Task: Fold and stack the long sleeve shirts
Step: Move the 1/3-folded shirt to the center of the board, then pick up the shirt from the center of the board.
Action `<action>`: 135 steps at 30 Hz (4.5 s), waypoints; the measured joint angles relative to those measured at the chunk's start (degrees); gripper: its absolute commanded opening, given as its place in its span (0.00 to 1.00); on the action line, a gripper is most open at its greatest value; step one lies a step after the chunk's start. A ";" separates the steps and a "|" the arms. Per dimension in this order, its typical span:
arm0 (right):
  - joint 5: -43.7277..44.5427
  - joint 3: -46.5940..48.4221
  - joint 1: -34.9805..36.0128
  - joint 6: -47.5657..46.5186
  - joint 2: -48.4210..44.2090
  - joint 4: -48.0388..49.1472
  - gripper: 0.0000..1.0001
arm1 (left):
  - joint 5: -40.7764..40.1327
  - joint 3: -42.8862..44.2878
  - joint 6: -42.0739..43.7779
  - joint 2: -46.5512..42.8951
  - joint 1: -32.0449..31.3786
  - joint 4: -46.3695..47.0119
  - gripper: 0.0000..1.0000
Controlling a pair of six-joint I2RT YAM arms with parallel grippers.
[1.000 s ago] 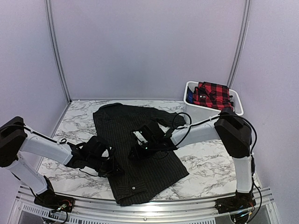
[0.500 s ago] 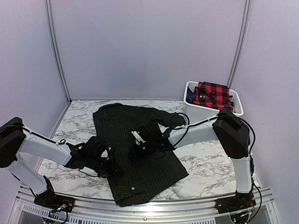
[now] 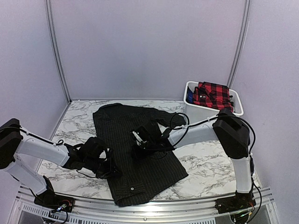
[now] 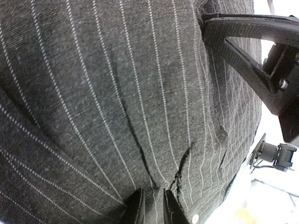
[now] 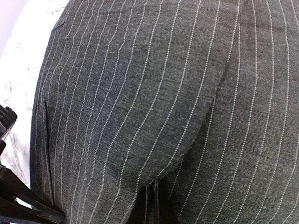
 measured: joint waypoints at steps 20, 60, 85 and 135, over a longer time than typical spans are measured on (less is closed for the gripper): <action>8.28 -8.63 -2.67 -3.23 -15.02 -1.99 0.62 | 0.87 0.63 11.61 -4.42 15.39 -13.92 0.15; 26.47 -34.64 -8.28 -0.66 -43.93 -3.61 0.74 | -25.92 43.76 17.94 17.59 -20.39 -39.54 0.25; 26.38 -42.66 -8.33 3.76 -54.80 -5.73 0.73 | -29.73 52.83 12.79 31.78 -28.83 -39.34 0.26; 23.15 -39.28 -21.11 -1.14 -42.16 1.66 0.76 | -28.72 33.90 10.95 15.02 -32.48 -39.76 0.00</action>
